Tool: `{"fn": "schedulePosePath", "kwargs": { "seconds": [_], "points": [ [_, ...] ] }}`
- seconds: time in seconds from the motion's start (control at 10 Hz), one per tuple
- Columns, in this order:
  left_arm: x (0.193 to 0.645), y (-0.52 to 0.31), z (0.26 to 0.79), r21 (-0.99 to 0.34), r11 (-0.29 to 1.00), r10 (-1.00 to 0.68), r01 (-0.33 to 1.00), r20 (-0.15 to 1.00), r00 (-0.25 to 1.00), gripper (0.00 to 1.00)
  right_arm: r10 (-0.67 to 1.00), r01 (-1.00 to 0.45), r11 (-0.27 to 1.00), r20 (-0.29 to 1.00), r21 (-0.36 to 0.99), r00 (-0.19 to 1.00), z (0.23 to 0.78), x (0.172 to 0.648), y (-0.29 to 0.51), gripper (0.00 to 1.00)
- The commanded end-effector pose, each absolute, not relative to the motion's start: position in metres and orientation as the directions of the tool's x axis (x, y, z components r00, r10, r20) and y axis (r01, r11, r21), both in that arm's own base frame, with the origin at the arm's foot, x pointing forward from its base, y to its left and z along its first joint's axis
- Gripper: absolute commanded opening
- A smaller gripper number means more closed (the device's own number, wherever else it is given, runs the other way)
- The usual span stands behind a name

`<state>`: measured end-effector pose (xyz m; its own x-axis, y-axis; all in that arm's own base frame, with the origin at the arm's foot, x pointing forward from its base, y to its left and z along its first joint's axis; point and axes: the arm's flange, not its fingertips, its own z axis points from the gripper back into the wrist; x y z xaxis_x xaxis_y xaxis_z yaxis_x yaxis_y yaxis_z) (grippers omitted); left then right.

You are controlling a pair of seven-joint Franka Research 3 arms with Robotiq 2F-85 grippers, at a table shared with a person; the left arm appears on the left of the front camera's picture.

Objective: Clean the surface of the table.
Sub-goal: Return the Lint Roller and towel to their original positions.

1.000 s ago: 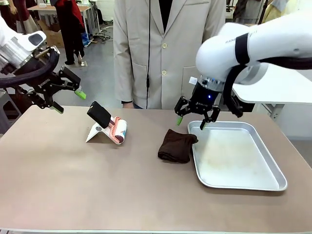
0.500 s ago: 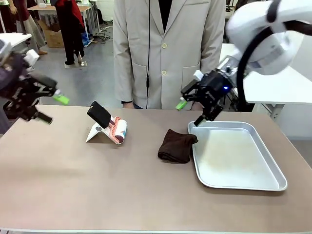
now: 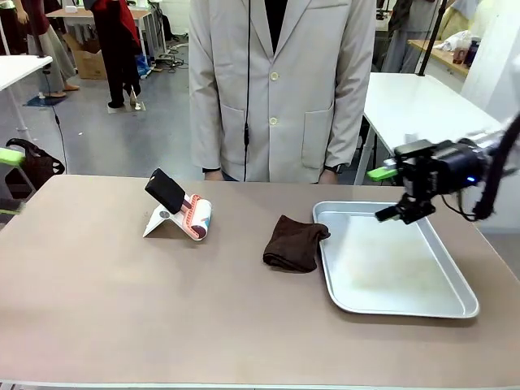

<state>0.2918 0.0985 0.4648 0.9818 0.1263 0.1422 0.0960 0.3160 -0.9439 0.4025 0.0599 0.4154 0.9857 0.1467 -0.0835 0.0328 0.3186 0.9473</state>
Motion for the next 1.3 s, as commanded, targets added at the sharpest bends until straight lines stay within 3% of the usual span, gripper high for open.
{"fn": "schedulePosePath", "kwargs": {
  "seconds": [0.0, 0.3, 0.4, 1.2],
  "points": [
    [0.258, 0.103, 0.416, -0.974, 0.174, 0.147, 0.147, 0.173, 0.974, 1.0, 0.082, -0.008, 0.138, -0.003, 0.99, 0.997, 0.4, 0.389, 0.034, 1.0],
    [0.288, 0.136, 0.396, -0.973, 0.127, 0.017, 0.193, 0.197, 0.98, 1.0, -0.058, -0.009, -0.101, 0.004, 0.995, 0.998, 0.37, 0.378, 0.006, 1.0],
    [0.274, 0.139, 0.422, -0.978, 0.156, 0.15, 0.139, 0.163, 0.975, 1.0, 0.017, 0.035, 0.067, -0.037, 0.997, 0.999, 0.391, 0.381, 0.01, 1.0],
    [0.274, 0.139, 0.422, -0.978, 0.156, 0.15, 0.139, 0.163, 0.975, 1.0, 0.017, 0.035, 0.067, -0.037, 0.997, 0.999, 0.391, 0.381, 0.01, 1.0]
  ]
}}
